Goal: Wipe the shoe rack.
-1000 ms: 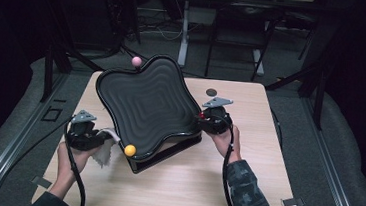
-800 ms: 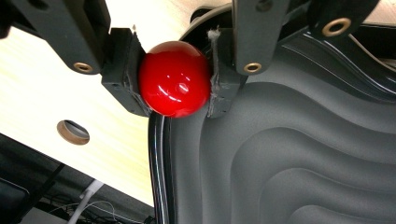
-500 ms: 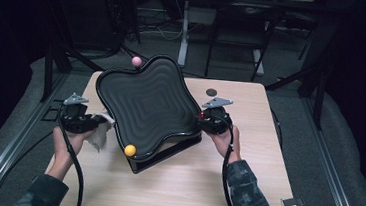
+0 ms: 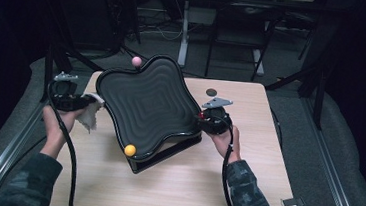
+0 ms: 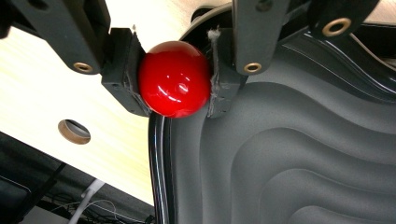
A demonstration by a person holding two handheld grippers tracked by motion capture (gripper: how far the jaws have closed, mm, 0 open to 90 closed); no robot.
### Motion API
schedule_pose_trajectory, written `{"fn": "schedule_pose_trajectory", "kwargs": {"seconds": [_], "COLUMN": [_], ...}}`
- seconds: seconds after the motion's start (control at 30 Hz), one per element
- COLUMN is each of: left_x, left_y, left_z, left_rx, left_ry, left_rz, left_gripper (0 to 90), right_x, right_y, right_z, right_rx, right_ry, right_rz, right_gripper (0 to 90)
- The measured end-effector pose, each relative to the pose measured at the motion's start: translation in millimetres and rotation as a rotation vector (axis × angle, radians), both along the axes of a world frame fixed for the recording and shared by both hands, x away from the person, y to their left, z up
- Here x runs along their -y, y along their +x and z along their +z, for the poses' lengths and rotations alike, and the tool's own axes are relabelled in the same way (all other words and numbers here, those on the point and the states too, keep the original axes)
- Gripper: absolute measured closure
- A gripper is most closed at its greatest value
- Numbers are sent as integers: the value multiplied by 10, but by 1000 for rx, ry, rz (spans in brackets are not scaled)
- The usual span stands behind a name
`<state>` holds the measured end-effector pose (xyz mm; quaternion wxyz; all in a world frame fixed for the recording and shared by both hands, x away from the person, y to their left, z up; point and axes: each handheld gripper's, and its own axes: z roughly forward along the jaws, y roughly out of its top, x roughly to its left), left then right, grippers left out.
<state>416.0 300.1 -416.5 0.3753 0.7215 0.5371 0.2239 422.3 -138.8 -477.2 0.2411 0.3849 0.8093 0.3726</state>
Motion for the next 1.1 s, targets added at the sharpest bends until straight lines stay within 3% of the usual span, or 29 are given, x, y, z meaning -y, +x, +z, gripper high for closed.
{"fn": "schedule_pose_trajectory", "kwargs": {"seconds": [0.3,0.4,0.57,0.67,0.87,1.1], "left_x": [7,24,-6,-13,-12,-67], "left_y": [229,277,302,253,79,-215], "left_z": [153,148,107,110,102,69], "left_rx": [10,33,55,69,90,129], "left_ry": [42,57,26,13,63,72], "left_rz": [44,49,59,58,46,23], "left_gripper": [806,806,800,804,807,806], "right_x": [0,0,-2,-1,-2,-3], "right_y": [0,0,-1,0,-1,-1], "right_z": [-2,-3,-3,-4,-4,-5], "right_rx": [0,0,0,0,0,-3], "right_ry": [1,0,-1,0,-1,0], "right_rz": [-1,-3,-3,-2,-3,-1], "right_gripper": [601,601,601,600,600,600]}}
